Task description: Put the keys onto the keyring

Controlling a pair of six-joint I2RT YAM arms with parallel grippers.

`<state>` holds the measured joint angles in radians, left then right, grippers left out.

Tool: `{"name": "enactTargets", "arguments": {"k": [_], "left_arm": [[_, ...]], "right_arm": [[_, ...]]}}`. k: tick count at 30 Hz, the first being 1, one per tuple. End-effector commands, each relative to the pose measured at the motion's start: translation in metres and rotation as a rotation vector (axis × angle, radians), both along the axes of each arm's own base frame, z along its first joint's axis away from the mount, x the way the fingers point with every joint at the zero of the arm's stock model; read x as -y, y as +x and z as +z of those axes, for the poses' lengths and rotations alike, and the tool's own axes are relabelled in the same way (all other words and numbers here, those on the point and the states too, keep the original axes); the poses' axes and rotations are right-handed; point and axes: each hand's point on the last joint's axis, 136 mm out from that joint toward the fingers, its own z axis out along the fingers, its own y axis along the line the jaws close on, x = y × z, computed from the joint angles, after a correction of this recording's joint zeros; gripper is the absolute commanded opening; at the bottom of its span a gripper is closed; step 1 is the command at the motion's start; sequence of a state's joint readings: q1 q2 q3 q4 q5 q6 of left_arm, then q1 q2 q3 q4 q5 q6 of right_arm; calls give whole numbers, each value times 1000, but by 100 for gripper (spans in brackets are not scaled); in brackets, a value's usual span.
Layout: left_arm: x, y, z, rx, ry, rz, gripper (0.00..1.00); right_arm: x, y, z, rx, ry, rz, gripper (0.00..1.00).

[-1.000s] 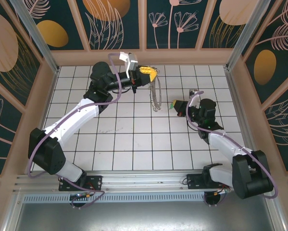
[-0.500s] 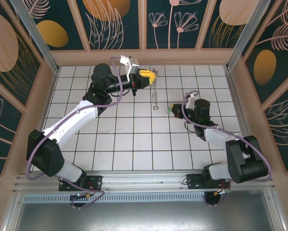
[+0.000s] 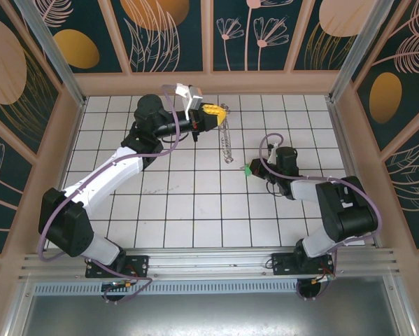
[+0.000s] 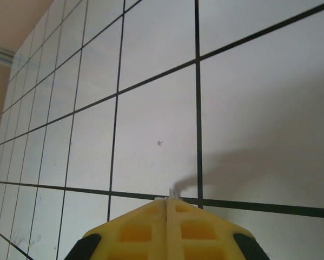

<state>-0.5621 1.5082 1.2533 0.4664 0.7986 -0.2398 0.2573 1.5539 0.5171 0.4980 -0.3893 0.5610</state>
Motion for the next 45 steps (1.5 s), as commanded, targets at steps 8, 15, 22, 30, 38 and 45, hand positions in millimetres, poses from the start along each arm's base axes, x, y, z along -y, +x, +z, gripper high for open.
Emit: {"name": "enactTargets", "arguments": {"k": [8, 15, 22, 30, 38, 45], "left_arm": [[2, 1, 5, 12, -12, -14, 0], [15, -2, -4, -4, 69, -116, 0], [26, -5, -7, -13, 160, -235, 0], [30, 0, -6, -35, 181, -315, 0], [31, 1, -2, -38, 180, -347, 0], [32, 1, 1, -37, 175, -357, 0]], "right_arm": [[-2, 7, 37, 65, 0, 23, 46], [0, 20, 165, 354, 23, 107, 53], [-8, 15, 285, 717, 69, 302, 51], [-9, -26, 338, 957, 160, 541, 46], [-34, -56, 353, 998, 204, 692, 44], [-52, -58, 352, 996, 219, 733, 43]]}}
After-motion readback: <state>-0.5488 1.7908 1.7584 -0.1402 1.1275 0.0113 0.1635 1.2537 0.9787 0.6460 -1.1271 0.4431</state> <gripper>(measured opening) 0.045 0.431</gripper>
